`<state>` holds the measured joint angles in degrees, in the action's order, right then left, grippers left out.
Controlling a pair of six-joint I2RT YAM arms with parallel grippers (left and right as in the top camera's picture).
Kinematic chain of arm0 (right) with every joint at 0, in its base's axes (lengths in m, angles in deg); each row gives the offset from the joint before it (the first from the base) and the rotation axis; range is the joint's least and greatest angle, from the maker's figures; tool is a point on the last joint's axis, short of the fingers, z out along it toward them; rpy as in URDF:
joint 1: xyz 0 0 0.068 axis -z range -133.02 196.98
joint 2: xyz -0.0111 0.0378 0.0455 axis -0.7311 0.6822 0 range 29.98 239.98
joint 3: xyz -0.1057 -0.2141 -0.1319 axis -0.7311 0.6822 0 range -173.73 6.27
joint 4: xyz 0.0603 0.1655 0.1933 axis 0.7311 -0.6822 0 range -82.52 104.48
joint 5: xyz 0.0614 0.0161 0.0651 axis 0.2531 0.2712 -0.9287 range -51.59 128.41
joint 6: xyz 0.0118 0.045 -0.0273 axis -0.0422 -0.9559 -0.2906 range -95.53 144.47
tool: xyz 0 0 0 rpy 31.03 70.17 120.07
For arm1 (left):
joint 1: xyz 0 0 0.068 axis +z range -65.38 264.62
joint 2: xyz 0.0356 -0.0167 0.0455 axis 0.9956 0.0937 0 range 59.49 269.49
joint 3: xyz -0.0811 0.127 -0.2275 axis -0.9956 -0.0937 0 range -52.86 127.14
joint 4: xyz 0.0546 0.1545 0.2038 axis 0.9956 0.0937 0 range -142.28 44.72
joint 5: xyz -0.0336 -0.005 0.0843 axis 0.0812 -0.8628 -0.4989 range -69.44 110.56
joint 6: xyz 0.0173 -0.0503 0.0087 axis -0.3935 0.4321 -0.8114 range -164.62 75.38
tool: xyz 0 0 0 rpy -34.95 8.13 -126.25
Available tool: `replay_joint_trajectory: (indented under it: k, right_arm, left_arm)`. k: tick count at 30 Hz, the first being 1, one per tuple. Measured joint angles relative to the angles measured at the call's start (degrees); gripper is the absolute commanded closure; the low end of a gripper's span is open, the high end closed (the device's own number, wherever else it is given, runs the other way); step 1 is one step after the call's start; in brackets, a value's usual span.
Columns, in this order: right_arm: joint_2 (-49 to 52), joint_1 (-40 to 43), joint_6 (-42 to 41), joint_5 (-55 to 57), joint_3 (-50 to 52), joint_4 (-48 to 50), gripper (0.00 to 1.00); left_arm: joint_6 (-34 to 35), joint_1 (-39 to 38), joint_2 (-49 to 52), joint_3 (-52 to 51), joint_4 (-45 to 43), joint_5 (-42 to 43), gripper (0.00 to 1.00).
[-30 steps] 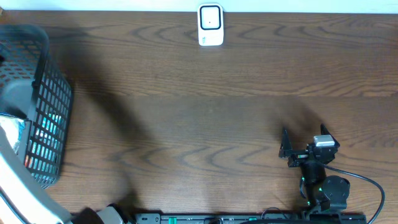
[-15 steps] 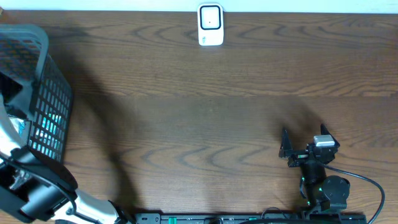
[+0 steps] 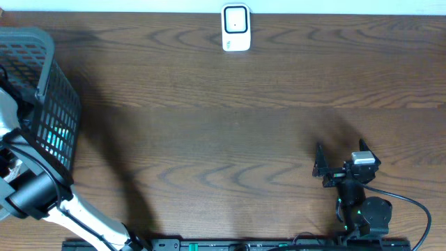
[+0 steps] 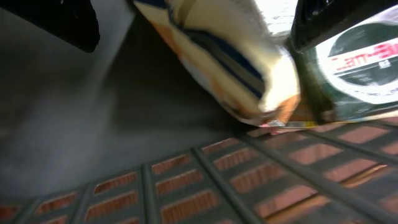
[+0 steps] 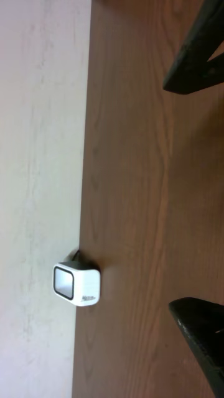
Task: Scan the item barcode
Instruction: 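Grasp the yellow-and-blue snack bag with the left gripper and lift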
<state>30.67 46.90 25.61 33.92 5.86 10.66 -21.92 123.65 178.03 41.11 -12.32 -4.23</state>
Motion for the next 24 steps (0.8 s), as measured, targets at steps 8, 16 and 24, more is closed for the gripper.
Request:
replay_joint_trajectory:
  k: [8,16,24]
  right_arm:
    - [0.0,0.0,0.0,0.0,0.0,0.0,0.01]
    - [0.0,0.0,0.0,0.0,0.0,0.0,0.01]
    - [0.0,0.0,0.0,0.0,0.0,0.0,0.01]
  left_arm:
    - [1.33,1.4,3.63,0.0,-2.64,-0.24,0.06]
    - [1.6,2.19,3.63,-0.02,-1.44,0.28,0.16]
    - [1.49,2.19,3.63,-2.34,-1.68,2.64,0.43]
